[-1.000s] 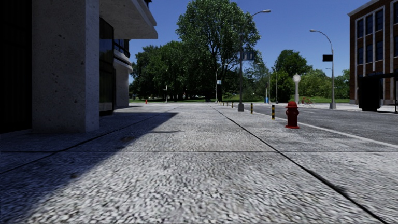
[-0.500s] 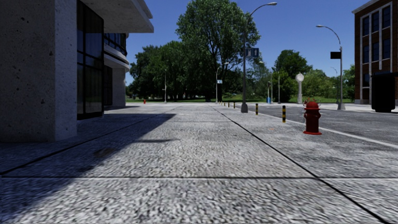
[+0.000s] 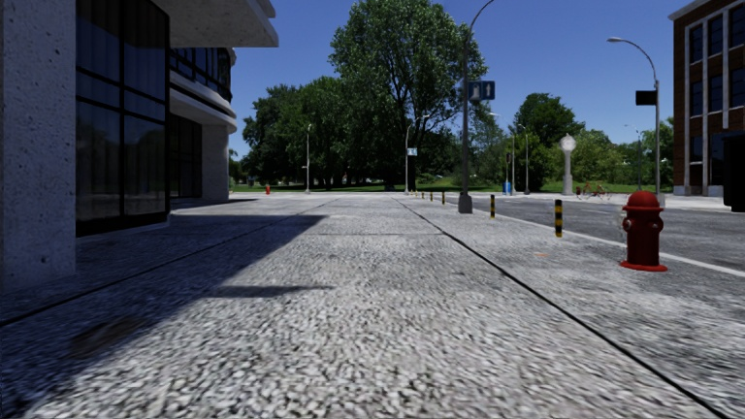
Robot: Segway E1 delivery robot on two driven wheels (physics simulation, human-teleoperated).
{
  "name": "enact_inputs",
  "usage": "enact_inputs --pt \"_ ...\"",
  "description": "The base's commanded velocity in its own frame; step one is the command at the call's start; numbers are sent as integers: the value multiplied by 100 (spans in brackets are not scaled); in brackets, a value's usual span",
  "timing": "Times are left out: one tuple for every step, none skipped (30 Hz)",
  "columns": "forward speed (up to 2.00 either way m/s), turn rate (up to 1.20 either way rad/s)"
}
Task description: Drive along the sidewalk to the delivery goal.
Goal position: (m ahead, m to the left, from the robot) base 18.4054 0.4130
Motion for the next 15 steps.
enact_inputs --pt "200 0" --pt "200 0" --pt "200 0" --pt "200 0" --pt "200 0" --pt "200 0" --pt "200 0" --pt "200 0" --pt "200 0" --pt "200 0" --pt "200 0" --pt "200 0" --pt "200 0" --pt "200 0" --pt "200 0"
